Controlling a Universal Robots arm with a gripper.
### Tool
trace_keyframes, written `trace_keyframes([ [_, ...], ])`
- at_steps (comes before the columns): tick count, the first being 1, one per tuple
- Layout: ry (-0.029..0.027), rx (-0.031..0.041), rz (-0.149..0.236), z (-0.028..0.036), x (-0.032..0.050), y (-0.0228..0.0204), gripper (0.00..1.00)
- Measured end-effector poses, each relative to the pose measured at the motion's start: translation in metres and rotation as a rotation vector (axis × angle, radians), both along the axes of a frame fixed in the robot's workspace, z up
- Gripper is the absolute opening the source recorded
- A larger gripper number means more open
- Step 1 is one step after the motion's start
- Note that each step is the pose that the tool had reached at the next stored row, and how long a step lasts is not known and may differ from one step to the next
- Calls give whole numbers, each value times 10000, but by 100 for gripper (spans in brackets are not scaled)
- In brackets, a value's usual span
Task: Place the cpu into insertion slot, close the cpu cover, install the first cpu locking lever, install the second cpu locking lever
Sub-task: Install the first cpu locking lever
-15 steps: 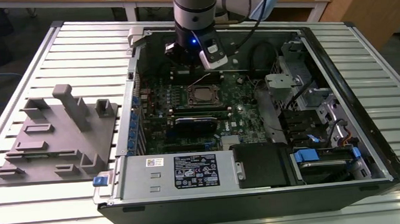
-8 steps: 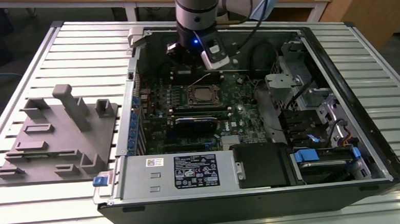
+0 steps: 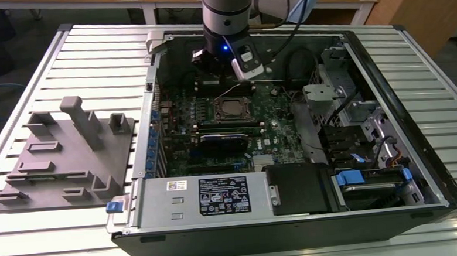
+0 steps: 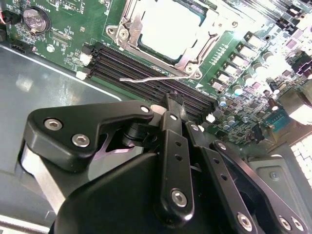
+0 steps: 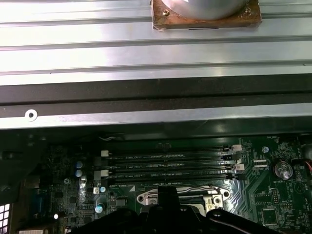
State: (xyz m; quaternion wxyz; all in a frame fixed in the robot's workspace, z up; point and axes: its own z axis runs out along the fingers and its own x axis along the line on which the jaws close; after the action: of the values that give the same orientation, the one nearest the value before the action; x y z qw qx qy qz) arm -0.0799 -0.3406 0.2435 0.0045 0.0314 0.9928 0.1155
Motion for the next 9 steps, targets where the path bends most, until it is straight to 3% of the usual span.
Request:
trace_keyframes([
  [7,0,0,1,-2,3,8,10],
  [9,0,-1,1,-42,3,26,10],
])
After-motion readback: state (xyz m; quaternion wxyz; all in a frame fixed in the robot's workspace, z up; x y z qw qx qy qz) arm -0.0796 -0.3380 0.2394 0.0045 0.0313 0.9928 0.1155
